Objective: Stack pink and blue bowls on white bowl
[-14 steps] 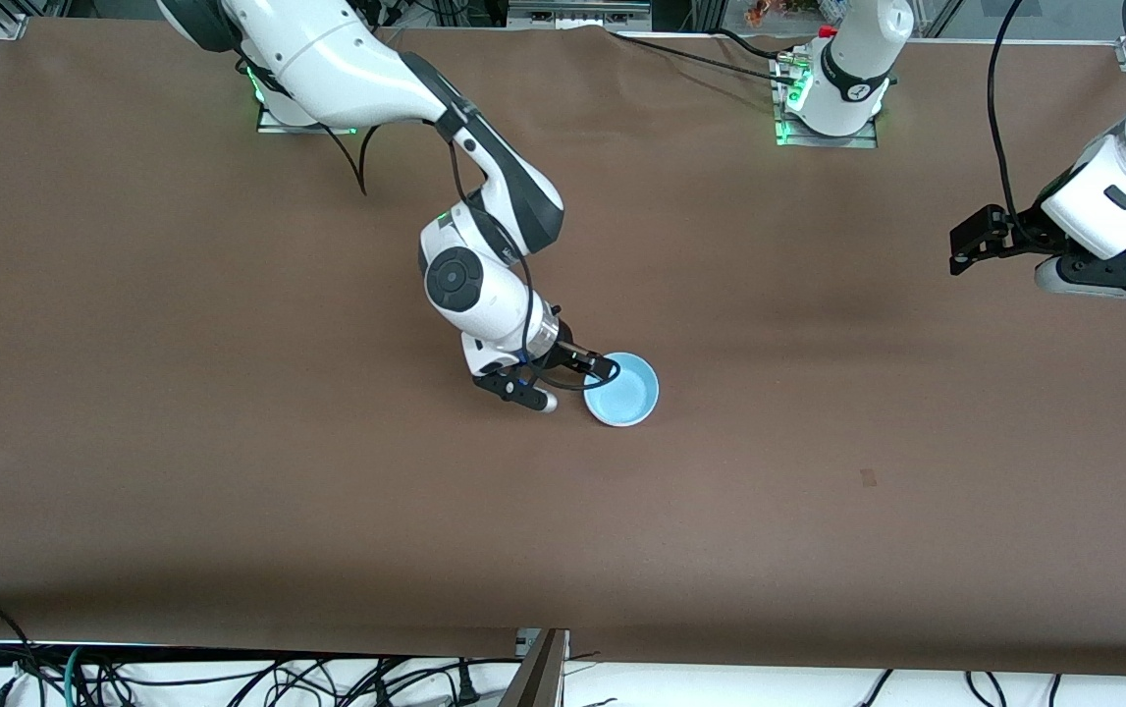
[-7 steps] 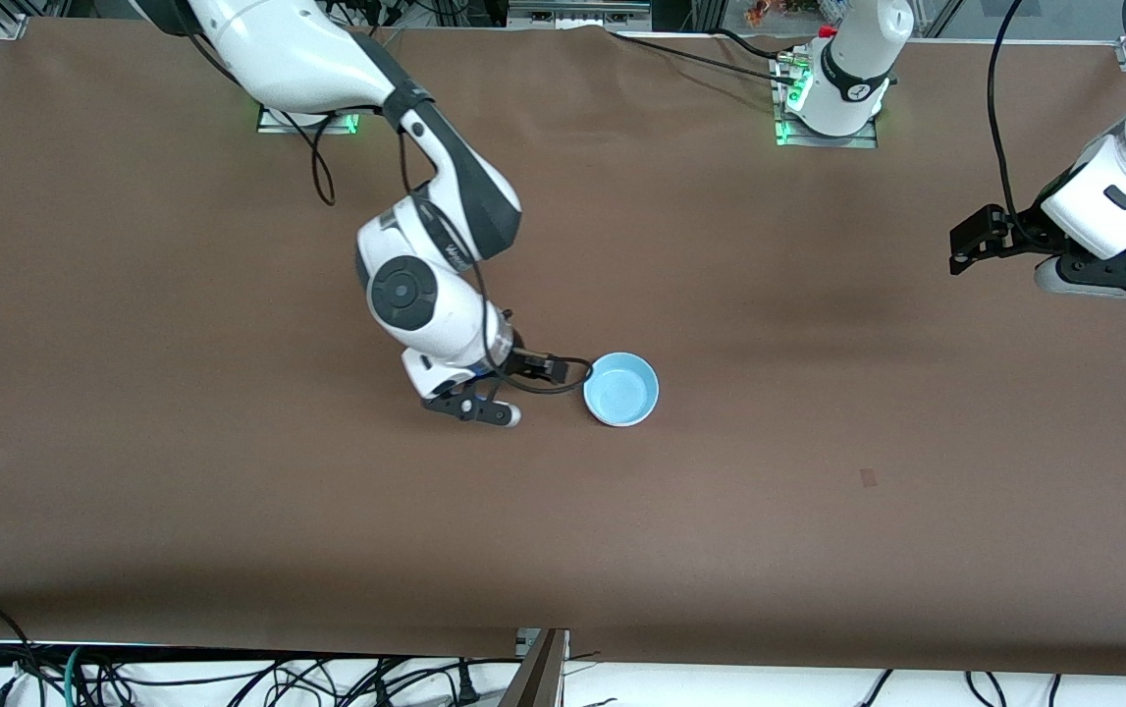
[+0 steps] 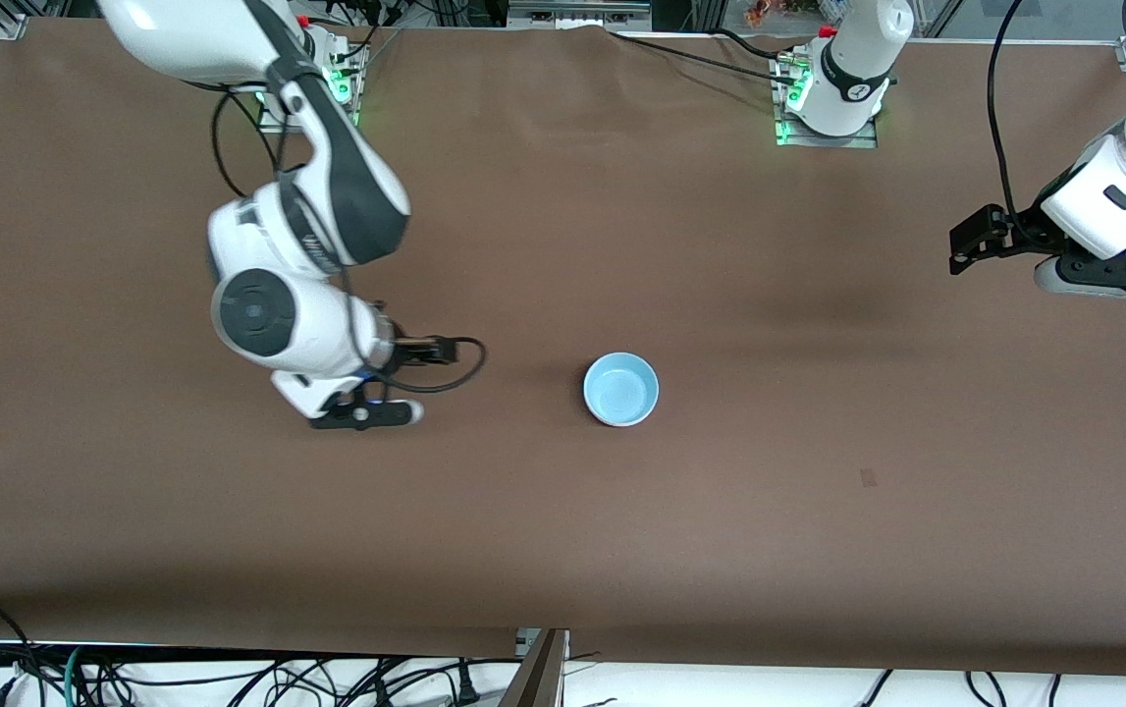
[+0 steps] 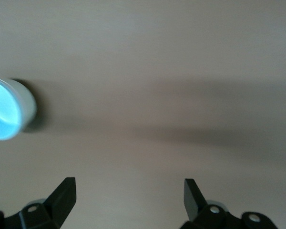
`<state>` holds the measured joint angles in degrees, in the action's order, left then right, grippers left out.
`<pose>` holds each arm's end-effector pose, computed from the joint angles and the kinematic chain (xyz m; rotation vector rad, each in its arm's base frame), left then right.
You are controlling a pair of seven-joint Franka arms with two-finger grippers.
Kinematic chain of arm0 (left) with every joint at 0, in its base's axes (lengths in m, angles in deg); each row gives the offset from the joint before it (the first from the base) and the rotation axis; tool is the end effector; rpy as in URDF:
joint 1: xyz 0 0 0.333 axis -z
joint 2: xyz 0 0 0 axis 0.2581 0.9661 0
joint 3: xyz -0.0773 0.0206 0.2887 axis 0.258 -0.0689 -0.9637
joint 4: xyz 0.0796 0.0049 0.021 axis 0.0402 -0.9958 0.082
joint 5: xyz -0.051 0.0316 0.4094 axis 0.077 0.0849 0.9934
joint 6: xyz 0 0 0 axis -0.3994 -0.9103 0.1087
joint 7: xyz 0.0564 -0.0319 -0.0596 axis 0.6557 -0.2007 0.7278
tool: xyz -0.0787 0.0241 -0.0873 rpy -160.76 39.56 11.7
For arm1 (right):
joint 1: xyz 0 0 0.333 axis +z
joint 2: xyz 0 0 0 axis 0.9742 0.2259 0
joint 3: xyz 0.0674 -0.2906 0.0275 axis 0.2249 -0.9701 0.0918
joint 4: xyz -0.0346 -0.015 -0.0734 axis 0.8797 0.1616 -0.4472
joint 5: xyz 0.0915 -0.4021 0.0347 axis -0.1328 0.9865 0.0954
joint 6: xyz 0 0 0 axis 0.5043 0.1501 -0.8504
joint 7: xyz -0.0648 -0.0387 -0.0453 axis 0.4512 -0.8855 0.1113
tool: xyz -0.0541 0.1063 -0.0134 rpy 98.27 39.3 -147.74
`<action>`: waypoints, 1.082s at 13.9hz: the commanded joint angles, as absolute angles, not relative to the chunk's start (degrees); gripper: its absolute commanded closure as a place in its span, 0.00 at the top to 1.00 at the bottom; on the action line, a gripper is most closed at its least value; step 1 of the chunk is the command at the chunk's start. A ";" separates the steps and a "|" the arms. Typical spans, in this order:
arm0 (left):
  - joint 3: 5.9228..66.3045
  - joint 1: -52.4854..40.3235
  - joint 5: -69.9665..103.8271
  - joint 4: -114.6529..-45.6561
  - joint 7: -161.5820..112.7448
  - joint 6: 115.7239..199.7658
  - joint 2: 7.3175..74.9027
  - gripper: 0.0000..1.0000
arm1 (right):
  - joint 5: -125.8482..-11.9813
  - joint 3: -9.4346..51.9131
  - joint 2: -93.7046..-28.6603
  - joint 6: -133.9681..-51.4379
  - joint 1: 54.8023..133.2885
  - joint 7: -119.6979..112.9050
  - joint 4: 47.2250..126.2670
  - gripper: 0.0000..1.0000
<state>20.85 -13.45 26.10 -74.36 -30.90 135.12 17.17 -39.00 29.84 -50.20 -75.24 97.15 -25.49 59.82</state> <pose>0.5865 -0.0454 0.5522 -3.1368 0.1240 0.0312 0.6588 0.2901 0.3679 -3.0340 -0.1165 0.2896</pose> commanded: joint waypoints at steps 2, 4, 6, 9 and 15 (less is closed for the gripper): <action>20.78 -13.46 24.96 -74.49 -30.61 134.45 16.46 1.00 | -35.07 30.56 -57.12 -70.26 91.99 -17.06 65.41 1.00; 20.78 -13.46 24.96 -74.49 -30.52 134.36 16.46 1.00 | -34.18 30.56 -60.46 -68.06 88.74 -13.54 68.22 1.00; 20.78 -13.46 24.96 -74.49 -30.52 134.36 16.46 1.00 | -32.78 30.56 -63.89 -67.43 85.75 -13.18 71.38 1.00; 20.78 -13.46 24.96 -74.49 -30.52 134.36 16.46 1.00 | -30.23 30.56 -68.20 -66.21 83.19 -10.98 73.41 1.00; 20.78 -13.46 24.96 -74.49 -30.52 134.36 16.46 1.00 | -27.76 29.24 -75.32 -62.34 79.94 -3.60 74.21 1.00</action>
<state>20.85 -13.45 26.10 -74.37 -30.90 135.07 17.18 -28.48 29.36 -71.69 -62.42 80.92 -5.68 71.77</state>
